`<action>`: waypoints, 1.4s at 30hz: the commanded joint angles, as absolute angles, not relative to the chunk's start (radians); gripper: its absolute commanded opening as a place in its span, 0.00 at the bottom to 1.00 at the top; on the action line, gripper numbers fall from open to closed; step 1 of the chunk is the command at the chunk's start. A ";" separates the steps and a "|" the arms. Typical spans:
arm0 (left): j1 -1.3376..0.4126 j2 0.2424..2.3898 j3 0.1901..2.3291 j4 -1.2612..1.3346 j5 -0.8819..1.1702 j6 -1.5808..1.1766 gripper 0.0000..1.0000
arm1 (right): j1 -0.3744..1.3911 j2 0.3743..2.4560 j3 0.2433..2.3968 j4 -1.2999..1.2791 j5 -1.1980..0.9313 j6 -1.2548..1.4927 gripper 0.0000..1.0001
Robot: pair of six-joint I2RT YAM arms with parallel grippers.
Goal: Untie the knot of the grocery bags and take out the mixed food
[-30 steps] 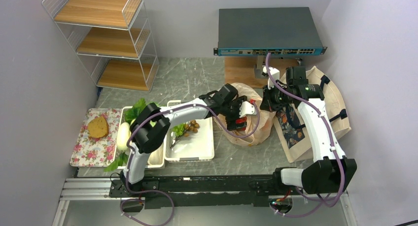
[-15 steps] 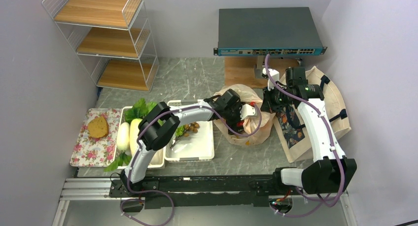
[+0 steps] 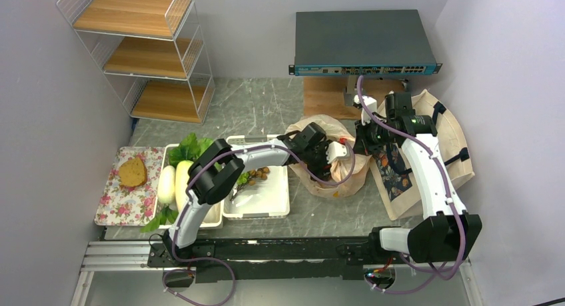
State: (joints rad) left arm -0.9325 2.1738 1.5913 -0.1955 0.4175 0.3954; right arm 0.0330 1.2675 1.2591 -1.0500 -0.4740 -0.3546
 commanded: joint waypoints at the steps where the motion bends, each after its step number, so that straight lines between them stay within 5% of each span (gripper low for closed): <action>1: -0.913 1.997 1.531 -0.188 0.422 0.352 0.40 | 0.025 1.223 1.261 -1.056 -0.480 -0.368 0.00; 9: -0.901 1.692 1.344 -0.211 0.502 0.390 0.31 | 0.018 1.177 1.224 -1.047 -0.507 -0.379 0.00; 26: -0.733 1.228 1.138 -0.520 0.752 0.524 0.45 | 0.009 1.161 1.189 -1.023 -0.553 -0.430 0.00; 35: -0.719 1.170 0.895 -0.668 0.454 0.838 0.44 | 0.009 1.160 1.262 -1.119 -0.516 -0.635 0.00; 42: -0.721 1.257 0.858 -0.575 0.328 0.843 0.56 | 0.009 1.158 1.306 -1.213 -0.525 -0.821 0.00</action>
